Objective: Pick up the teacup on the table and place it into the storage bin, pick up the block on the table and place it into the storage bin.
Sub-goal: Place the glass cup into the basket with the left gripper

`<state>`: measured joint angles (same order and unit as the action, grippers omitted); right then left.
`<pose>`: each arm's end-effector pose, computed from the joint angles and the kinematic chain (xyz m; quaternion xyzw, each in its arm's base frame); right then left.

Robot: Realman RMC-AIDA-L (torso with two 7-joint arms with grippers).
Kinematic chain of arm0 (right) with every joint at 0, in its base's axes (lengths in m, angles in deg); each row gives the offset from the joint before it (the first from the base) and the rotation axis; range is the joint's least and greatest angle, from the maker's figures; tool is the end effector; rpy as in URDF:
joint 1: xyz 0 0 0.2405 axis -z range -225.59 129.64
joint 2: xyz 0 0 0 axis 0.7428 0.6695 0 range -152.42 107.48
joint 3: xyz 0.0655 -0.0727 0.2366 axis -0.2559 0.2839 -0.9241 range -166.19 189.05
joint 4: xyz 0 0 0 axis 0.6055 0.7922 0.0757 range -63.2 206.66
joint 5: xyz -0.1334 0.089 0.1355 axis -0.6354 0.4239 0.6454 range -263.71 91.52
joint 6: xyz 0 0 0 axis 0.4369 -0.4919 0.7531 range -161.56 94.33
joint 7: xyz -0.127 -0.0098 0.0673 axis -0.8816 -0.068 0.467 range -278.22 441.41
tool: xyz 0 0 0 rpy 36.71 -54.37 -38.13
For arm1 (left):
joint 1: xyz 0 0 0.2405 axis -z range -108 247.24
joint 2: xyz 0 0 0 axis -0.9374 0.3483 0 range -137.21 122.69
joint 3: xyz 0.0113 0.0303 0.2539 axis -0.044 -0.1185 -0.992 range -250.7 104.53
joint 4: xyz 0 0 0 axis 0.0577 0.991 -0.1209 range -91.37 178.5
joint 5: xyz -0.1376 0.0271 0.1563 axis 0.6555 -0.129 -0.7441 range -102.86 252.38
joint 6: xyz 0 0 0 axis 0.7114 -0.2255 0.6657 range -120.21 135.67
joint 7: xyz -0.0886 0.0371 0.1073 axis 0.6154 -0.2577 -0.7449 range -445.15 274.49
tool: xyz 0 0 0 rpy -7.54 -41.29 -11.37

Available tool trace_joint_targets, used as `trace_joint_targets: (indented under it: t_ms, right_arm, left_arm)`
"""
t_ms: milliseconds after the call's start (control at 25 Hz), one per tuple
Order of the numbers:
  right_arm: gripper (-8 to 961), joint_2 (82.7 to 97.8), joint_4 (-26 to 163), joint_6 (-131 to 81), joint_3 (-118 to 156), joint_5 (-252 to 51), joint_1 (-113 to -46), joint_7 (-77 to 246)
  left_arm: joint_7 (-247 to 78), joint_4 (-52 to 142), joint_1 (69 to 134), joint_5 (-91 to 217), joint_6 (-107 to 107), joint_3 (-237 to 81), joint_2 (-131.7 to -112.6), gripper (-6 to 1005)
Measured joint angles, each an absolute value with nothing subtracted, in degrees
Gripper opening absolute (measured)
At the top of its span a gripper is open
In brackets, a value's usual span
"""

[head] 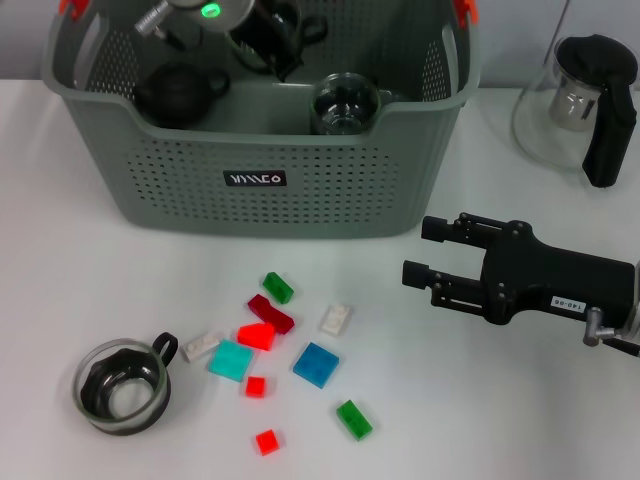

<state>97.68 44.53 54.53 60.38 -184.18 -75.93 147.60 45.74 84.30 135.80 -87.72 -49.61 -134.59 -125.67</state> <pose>0.2519 0.3080 -0.0361 -0.9192 0.1799 0.3276 0.1238 -0.1016 0.4915 -0.0071 -0.9227 -0.1490 0.1427 0.3257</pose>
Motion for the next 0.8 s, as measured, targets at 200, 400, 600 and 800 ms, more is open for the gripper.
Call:
trace_joint_targets:
  t_ms: [200,400,600,800]
  right_arm:
    - [714,97.60,44.6,54.5,60.4,-184.2,-75.9,147.6]
    - [713,97.58,44.6,54.4,60.4,-184.3,-75.9,147.6]
    - [713,97.52,45.1,54.5,60.4,-184.6,-75.9,147.6]
    - [714,97.50,45.1,54.6,60.4,-184.6,-75.4,147.6]
  left_arm:
    - [45.7,83.3,135.1,-88.6,-46.7,-137.1,-127.07,166]
    - [45.9,81.3,135.0,-88.7,-45.4,-138.2,-127.24,181]
    - [46.1,85.6,133.6,-87.4,-47.7,-137.2,-127.50,265]
    - [44.6,102.4,126.7,-82.5,-57.7,-135.0,-128.49,367]
